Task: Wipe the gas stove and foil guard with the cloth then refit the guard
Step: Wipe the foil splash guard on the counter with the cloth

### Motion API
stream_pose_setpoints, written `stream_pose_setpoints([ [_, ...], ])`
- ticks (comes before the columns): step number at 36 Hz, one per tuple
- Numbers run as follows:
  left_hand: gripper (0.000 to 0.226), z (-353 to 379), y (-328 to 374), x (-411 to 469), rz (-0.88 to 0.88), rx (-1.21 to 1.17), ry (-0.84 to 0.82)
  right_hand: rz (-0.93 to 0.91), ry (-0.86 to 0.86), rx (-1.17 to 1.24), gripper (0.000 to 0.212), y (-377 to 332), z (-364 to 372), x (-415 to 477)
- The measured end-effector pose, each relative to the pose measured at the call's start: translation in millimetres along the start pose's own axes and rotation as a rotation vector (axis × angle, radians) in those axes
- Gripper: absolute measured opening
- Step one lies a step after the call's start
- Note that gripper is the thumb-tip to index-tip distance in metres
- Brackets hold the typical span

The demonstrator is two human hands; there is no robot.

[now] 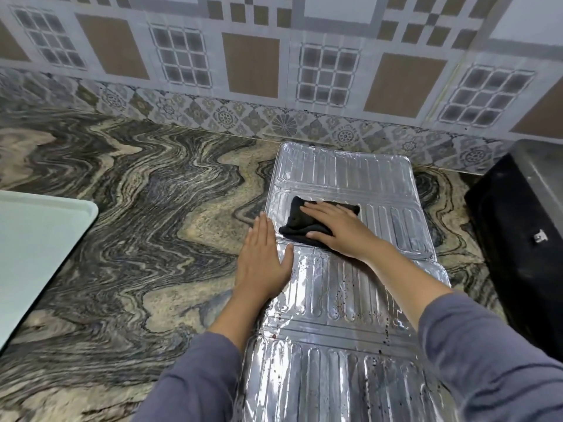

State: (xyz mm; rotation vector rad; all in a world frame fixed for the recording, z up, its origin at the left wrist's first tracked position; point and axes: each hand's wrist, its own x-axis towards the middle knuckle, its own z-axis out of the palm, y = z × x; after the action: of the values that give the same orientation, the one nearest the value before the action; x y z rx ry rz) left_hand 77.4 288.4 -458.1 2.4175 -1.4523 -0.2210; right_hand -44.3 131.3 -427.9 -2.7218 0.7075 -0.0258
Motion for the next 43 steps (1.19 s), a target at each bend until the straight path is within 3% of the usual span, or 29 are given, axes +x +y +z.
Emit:
stream_pose_setpoints([
  [7, 0.072, -1, 0, -1, 0.000, -0.020, 0.003, 0.141, 0.228, 0.032, 0.047, 15, 3, -20],
  [21, 0.072, 0, 0, 0, -0.002, 0.003, -0.006, 0.285, 0.007, 0.045, 0.039, -21, -23, -24],
  [32, 0.072, -1, 0, 0, 0.001, 0.037, -0.033, 0.374, 0.148, -0.067, 0.051, -39, 23, -84],
  [36, 0.073, -1, -1, 0, 0.004, 0.056, -0.051, 0.492, 0.110, -0.046, 0.055, -19, 18, -107],
  [43, 0.073, -1, 0, 0, -0.001, 0.070, -0.054, 0.851, 0.134, -0.100, 0.061, -8, 15, -140],
])
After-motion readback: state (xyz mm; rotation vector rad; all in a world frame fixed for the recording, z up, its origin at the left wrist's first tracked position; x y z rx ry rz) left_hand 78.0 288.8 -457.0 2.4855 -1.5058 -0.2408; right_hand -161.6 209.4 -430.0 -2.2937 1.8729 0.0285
